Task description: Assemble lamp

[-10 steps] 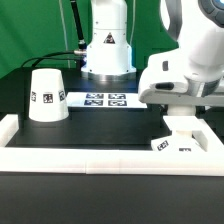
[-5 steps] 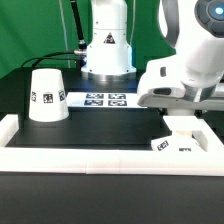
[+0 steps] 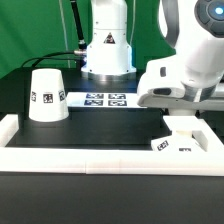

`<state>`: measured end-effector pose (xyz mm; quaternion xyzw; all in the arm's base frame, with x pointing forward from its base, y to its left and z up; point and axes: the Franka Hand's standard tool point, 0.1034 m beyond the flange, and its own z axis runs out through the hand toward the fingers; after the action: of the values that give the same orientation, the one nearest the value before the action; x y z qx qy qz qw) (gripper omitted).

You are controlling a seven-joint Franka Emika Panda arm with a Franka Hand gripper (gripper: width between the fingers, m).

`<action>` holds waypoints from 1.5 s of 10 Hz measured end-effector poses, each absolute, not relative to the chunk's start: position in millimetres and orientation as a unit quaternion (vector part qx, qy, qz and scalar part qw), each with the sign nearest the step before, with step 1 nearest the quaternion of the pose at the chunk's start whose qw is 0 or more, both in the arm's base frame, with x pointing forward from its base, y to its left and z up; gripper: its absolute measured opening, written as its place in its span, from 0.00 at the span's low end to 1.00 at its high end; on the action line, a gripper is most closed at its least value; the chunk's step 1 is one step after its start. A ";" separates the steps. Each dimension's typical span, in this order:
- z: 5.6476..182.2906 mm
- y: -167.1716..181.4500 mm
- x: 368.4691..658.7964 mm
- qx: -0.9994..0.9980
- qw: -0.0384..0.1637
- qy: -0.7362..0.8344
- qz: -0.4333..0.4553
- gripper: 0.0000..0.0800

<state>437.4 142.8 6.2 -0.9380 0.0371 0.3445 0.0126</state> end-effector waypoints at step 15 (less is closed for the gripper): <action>130.1 105.8 520.1 -0.977 0.066 -0.037 0.199 0.72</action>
Offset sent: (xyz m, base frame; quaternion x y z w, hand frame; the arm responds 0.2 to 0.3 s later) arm 0.0150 -0.0161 0.0621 0.0021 0.0302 -0.1518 0.9879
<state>520.1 105.8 130.1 -0.9772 -0.0365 0.1986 0.0661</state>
